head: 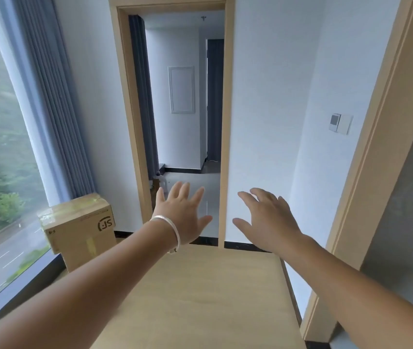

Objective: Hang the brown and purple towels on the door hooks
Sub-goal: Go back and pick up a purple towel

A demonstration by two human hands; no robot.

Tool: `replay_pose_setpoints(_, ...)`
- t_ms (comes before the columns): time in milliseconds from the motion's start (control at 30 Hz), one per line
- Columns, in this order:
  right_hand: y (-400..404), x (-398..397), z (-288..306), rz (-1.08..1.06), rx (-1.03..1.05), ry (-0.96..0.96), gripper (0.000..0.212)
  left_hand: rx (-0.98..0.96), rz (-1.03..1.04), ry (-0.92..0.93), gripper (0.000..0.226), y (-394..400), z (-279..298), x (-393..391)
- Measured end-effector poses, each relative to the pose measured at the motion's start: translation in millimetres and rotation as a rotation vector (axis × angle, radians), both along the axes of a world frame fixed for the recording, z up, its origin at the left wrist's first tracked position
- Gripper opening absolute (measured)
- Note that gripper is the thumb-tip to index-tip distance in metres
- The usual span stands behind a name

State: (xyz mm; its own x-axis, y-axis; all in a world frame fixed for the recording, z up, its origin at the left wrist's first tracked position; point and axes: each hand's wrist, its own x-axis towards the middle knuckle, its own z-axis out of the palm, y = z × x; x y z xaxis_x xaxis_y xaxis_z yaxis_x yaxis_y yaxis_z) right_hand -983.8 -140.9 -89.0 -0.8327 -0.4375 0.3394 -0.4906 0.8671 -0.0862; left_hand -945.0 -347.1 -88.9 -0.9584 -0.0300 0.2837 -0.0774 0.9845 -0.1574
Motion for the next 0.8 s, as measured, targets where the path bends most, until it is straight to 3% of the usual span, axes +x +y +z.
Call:
replay_pose_setpoints(433, -42.8, -237.4, -6.3, 0.118, 0.01, 0.001, 0.064, 0.113, 0.103, 0.028, 0.067, -47.7, -35.2, -208.7)
replay_pose_setpoints(800, -164.4, -422.4, -30.6, 0.154, 0.081, -0.022, 0.066, 0.141, 0.136, 0.058, 0.069, -163.4, -62.1, -384.6)
